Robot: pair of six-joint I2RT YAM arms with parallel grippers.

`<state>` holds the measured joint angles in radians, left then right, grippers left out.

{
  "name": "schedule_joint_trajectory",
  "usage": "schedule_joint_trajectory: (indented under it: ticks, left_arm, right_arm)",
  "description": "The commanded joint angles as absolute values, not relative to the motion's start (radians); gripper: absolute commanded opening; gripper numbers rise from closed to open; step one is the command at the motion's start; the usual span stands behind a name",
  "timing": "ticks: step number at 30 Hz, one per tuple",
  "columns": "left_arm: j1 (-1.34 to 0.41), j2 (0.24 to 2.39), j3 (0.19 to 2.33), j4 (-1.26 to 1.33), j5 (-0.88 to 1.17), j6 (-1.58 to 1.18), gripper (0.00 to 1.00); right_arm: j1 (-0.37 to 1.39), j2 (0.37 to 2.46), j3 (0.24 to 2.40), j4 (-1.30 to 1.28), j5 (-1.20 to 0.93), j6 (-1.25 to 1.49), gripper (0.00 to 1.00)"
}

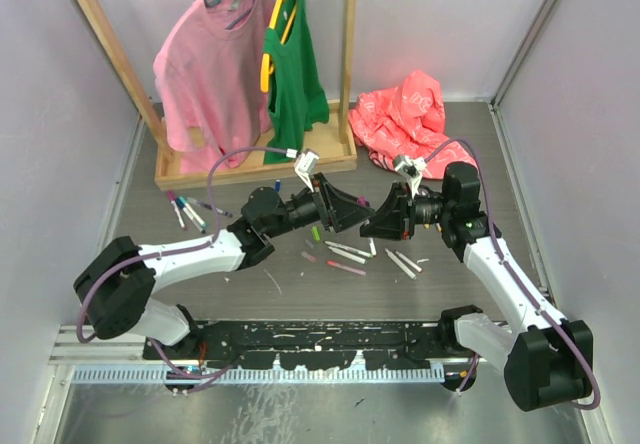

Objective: Open the pen caps
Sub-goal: Open the pen cap from the pen.

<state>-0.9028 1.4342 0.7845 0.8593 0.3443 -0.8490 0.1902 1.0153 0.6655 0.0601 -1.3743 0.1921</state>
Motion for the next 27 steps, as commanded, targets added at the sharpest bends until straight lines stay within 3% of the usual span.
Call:
schedule_joint_trajectory:
  ticks: [1, 8, 13, 20, 27]
  left_arm:
    - [-0.9, 1.428, 0.825, 0.945, 0.366, -0.864, 0.44]
    - [-0.898, 1.432, 0.836, 0.932, 0.366, -0.867, 0.28]
    - [-0.898, 1.431, 0.863, 0.873, 0.38, -0.849, 0.02]
    - [-0.893, 1.374, 0.848, 0.863, 0.327, -0.769, 0.0]
    - [-0.89, 1.199, 0.771, 0.935, 0.052, -0.531, 0.0]
  right_arm:
    - [0.198, 1.015, 0.71, 0.062, -1.391, 0.172, 0.01]
    - [0.201, 1.021, 0.712, 0.057, -1.391, 0.17, 0.01]
    - [0.204, 1.024, 0.712, 0.054, -1.39, 0.167, 0.01]
    - [0.208, 1.029, 0.712, 0.044, -1.386, 0.154, 0.01]
    - [0.23, 1.051, 0.71, 0.034, -1.383, 0.147, 0.01]
